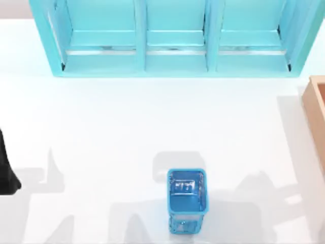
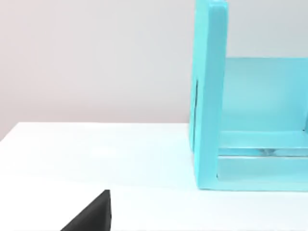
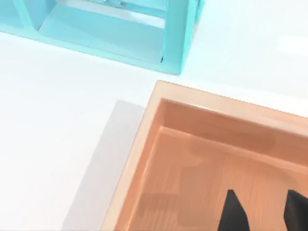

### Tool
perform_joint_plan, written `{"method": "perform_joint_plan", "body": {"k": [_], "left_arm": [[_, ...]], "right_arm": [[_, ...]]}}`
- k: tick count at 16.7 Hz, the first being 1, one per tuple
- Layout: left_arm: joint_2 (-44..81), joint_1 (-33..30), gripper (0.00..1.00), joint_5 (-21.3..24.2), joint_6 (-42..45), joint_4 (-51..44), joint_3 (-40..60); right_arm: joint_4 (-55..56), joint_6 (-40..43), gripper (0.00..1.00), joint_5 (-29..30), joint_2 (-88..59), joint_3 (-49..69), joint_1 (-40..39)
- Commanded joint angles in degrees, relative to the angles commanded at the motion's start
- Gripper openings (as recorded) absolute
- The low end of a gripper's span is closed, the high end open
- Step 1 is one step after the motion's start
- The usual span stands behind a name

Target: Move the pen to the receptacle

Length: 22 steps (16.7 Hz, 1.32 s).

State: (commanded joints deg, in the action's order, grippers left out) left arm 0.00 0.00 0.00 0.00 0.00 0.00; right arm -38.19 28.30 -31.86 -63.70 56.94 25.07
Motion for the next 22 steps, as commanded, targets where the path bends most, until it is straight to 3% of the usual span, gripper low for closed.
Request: {"method": "perform_joint_plan", "body": {"k": [8,13,22], "left_arm": [[0.00,0.00,1.00,0.00,0.00,0.00,0.00],[0.00,0.00,1.00,0.00,0.00,0.00,0.00],[0.00,0.00,1.00,0.00,0.00,0.00,0.00]], "right_arm": [[15.63,-3.25,0.00,2.68,-3.98,-10.04,-3.73],[17.38,-3.54,0.00,3.14,-4.45,-11.15,-4.15],[17.38,-3.54,0.68,3.14,-4.45,-11.15,-4.15]]}}
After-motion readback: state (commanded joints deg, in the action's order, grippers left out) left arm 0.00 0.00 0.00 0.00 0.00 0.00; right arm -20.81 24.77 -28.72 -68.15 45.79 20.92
